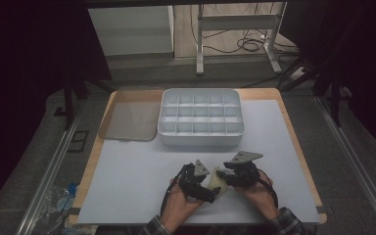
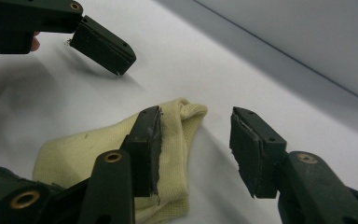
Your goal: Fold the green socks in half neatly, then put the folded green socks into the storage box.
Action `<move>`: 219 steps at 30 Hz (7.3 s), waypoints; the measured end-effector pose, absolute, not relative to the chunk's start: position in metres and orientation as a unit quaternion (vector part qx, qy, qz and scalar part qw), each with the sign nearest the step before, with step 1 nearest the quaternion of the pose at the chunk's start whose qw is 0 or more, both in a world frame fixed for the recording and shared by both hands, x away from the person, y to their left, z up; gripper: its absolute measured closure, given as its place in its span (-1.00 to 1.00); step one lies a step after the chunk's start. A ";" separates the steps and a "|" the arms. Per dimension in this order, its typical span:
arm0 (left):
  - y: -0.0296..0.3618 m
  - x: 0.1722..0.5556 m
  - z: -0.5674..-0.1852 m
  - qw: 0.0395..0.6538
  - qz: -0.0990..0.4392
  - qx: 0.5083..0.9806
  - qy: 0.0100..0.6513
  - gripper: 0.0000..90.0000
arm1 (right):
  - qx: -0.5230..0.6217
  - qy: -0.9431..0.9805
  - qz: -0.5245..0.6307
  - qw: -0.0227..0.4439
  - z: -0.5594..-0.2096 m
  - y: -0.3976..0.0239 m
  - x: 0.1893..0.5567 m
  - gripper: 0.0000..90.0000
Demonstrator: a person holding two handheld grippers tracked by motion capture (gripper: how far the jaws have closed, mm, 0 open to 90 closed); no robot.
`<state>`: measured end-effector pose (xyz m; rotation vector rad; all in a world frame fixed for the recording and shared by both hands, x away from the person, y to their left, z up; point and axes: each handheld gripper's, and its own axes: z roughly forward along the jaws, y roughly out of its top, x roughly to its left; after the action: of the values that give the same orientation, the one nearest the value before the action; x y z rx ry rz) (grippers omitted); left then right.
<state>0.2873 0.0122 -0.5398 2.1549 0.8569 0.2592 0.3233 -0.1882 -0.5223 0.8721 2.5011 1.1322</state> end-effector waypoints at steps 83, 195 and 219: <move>-0.002 0.276 -0.540 0.355 0.115 0.870 0.323 -0.91 | 0.322 0.840 0.419 0.125 -0.500 -0.222 0.299 -0.08; 0.096 0.291 -0.548 0.349 0.140 0.837 0.399 -0.91 | 0.313 0.846 0.417 0.117 -0.490 -0.205 0.309 0.53; 0.096 0.291 -0.548 0.349 0.141 0.836 0.398 -0.91 | 0.309 0.822 0.445 0.175 -0.467 -0.210 0.327 0.53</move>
<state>0.2907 0.0961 -0.5480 2.1666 1.0325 0.3657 0.3272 -0.2098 -0.4666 0.8751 2.3282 1.2619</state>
